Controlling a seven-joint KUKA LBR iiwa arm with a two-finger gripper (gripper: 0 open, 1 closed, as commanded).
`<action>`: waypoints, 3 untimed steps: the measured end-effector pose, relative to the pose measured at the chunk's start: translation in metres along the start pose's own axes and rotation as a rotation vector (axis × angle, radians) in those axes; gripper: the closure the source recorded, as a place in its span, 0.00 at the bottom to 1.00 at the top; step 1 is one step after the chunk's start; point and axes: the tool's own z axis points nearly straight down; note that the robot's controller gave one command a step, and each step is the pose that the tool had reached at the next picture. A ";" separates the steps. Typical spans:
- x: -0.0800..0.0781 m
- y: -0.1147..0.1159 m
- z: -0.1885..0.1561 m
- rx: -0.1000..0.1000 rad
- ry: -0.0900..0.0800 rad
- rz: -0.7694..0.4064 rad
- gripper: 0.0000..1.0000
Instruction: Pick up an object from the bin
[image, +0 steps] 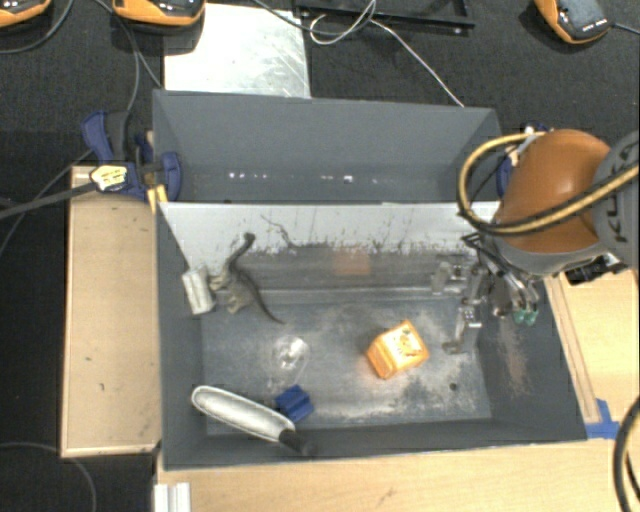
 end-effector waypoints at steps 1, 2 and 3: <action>-0.002 0.000 -0.005 0.001 -0.008 -0.003 0.00; 0.029 0.071 0.087 -0.004 0.004 -0.505 0.00; 0.020 0.058 0.026 0.003 -0.011 -0.512 0.00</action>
Offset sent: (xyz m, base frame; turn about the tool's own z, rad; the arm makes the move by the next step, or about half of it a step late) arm -0.0271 0.0682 -0.0840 -0.5021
